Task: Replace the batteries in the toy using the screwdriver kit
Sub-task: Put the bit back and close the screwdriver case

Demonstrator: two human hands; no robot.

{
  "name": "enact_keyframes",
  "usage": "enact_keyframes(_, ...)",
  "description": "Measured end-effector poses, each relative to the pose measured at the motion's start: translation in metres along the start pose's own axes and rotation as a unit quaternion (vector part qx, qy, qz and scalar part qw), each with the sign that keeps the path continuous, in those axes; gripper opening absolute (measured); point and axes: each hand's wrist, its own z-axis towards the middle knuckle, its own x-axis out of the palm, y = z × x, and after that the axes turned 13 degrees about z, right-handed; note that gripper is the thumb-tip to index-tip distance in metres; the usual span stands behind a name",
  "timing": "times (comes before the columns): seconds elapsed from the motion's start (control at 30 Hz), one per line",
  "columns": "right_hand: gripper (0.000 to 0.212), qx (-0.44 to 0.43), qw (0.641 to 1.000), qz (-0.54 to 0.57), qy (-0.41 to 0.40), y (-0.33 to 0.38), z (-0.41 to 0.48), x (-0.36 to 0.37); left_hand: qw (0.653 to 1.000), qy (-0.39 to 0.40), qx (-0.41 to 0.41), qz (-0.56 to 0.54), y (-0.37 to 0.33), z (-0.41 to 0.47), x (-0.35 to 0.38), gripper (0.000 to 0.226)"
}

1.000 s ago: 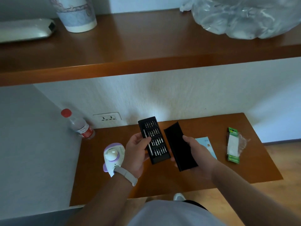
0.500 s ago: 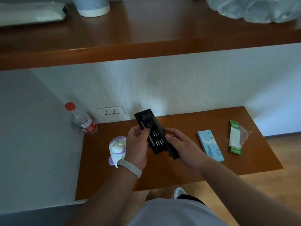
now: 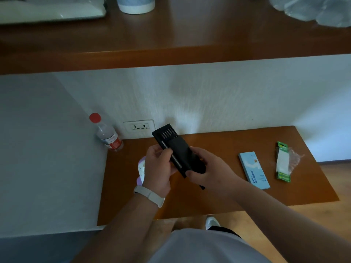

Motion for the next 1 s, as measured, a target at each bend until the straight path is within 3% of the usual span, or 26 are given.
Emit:
enact_keyframes(0.2,0.073,-0.071,0.990,-0.117,-0.021,0.006,-0.002,0.002,0.998,-0.043,0.000,-0.039,-0.015,0.004,-0.019,0.026)
enact_keyframes(0.47,0.068,-0.141,0.960,-0.240,0.014,0.012,-0.009,0.003,0.995,-0.064,0.010,-0.075,-0.024,0.003,-0.051,0.029)
enact_keyframes(1.0,0.073,-0.134,0.949,-0.285,0.033,0.014,-0.020,0.005,0.994,-0.072,0.044,-0.073,-0.017,-0.013,-0.070,0.029)
